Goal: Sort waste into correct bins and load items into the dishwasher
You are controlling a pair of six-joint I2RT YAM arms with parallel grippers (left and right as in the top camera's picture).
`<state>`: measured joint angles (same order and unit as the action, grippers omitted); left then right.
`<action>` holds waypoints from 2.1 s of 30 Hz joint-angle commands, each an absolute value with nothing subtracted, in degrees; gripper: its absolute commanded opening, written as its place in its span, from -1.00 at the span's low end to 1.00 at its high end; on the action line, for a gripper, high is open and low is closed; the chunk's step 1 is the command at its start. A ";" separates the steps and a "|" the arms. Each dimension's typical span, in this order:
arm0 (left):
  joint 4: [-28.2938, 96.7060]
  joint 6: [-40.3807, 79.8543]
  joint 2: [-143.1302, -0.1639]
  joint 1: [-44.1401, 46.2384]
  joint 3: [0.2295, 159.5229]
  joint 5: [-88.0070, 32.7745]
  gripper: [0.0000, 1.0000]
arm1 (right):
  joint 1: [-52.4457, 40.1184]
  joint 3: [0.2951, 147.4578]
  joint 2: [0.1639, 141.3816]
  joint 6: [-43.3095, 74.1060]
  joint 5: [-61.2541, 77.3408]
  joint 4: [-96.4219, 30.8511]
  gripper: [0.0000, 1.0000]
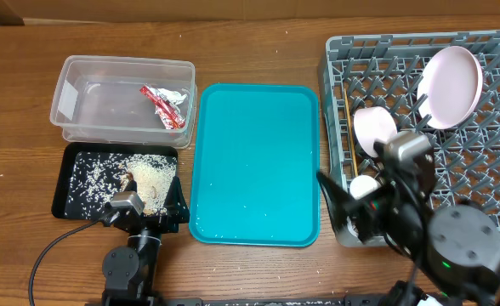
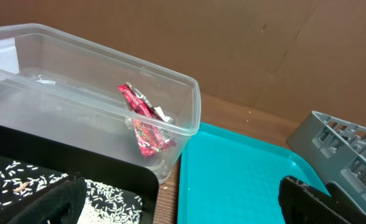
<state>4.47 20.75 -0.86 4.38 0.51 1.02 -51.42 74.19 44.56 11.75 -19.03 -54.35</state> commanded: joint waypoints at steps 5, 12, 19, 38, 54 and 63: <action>4.34 19.49 -0.25 4.10 0.27 0.49 1.00 | -51.68 75.05 42.15 11.57 -14.83 -58.94 1.00; 4.34 19.49 -0.25 4.10 0.27 0.49 1.00 | -50.72 74.94 42.02 9.50 -23.55 -60.53 1.00; 4.34 19.46 -0.25 4.10 0.27 0.49 1.00 | -29.28 71.53 41.60 -3.53 2.85 -53.08 1.00; 4.34 19.49 -0.25 4.10 0.27 0.49 1.00 | -5.87 33.10 11.46 -4.54 16.62 -29.41 1.00; 4.34 19.49 -0.25 4.10 0.27 0.49 1.00 | -5.87 4.38 0.16 -4.49 16.64 -3.25 1.00; 4.34 19.49 -0.25 4.10 0.27 0.51 1.00 | -5.87 0.45 0.16 -4.54 16.62 1.26 1.00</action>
